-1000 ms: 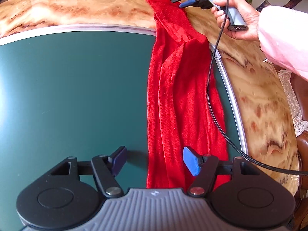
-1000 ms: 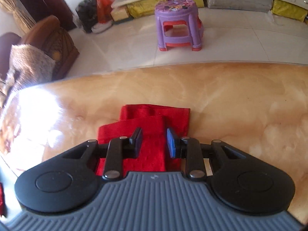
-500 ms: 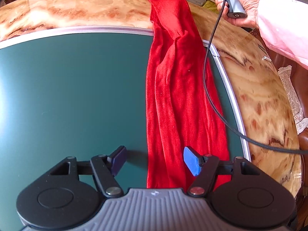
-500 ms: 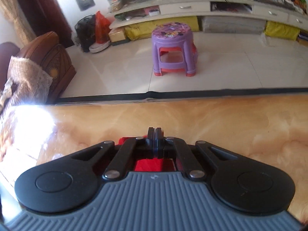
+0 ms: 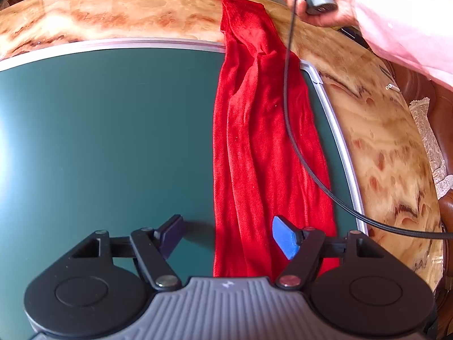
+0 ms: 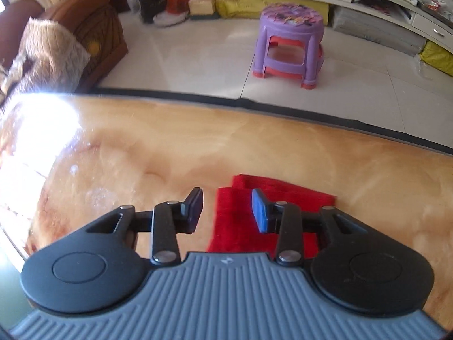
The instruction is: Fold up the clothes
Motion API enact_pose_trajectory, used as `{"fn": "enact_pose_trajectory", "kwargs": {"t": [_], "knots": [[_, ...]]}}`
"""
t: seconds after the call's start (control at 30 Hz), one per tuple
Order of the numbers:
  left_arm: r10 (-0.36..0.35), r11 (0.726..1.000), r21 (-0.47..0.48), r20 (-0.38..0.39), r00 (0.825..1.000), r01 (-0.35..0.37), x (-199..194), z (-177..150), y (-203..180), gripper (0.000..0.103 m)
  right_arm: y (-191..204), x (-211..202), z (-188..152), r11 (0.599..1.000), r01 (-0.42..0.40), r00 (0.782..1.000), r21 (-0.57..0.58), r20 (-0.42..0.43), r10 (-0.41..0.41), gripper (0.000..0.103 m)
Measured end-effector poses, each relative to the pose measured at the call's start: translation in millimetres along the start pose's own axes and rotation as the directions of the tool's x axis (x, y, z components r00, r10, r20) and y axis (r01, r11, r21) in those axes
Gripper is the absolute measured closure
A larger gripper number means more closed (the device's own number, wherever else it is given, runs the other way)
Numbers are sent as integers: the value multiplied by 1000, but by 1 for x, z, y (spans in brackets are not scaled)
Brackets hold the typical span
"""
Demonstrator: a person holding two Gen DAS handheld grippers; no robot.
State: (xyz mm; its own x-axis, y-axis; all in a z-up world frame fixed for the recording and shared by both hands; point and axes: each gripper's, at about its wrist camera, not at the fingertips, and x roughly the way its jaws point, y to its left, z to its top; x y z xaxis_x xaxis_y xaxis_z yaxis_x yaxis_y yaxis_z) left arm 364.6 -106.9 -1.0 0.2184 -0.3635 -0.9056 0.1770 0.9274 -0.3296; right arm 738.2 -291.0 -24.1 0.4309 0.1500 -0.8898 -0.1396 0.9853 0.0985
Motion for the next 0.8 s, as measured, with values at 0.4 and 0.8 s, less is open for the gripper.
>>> {"fn": "enact_pose_trajectory", "kwargs": {"t": [0.4, 0.8], "knots": [[-42, 999, -23, 16, 999, 42, -1, -1, 7, 26, 7, -2, 10, 994, 96, 995, 54, -27, -95, 90], [-40, 999, 13, 21, 999, 40, 0, -4, 5, 26, -14, 10, 22, 981, 76, 996, 177, -48, -68, 87]]}}
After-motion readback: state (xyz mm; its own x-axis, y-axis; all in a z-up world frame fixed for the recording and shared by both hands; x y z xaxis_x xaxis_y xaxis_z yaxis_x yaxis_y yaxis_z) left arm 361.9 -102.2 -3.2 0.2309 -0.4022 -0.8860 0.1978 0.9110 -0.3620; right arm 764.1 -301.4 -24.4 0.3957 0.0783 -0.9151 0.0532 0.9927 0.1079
